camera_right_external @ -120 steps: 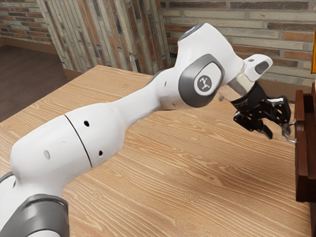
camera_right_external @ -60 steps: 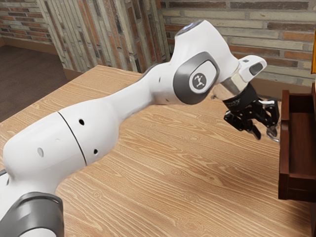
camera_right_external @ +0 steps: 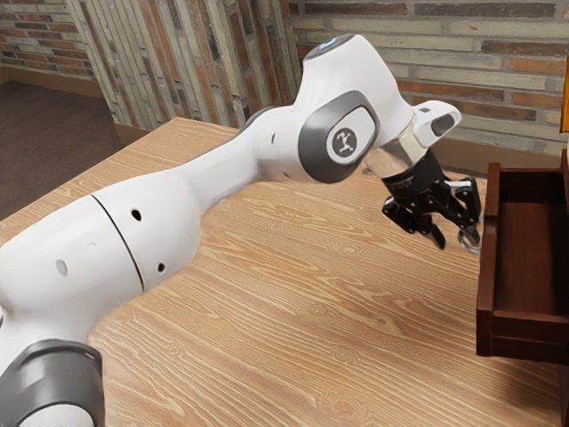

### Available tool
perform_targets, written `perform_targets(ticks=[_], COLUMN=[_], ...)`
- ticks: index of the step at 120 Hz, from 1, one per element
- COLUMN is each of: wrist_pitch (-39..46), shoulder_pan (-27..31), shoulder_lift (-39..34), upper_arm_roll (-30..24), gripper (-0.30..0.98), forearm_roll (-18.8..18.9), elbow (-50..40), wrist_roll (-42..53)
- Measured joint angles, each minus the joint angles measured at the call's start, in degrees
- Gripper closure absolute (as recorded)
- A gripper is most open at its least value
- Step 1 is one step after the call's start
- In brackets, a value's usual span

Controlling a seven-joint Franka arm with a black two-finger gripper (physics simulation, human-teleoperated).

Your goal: Pull the drawer handle with one arm to open the drawer

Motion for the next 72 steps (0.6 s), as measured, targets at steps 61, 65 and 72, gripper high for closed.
perform_targets(ticks=[61,65,72], wrist_pitch=[-1.8,-1.99,-2.29], shoulder_pan=[2.0,2.1,2.3], shoulder_lift=[-2.54,-2.56,-2.59], upper_arm_roll=[-0.27,-0.28,-0.32], gripper=[0.49,0.49,0.49], forearm_roll=[0.98,1.07,1.22], elbow=[-2.56,-2.58,-2.6], wrist_roll=[-0.11,-0.11,-0.09])
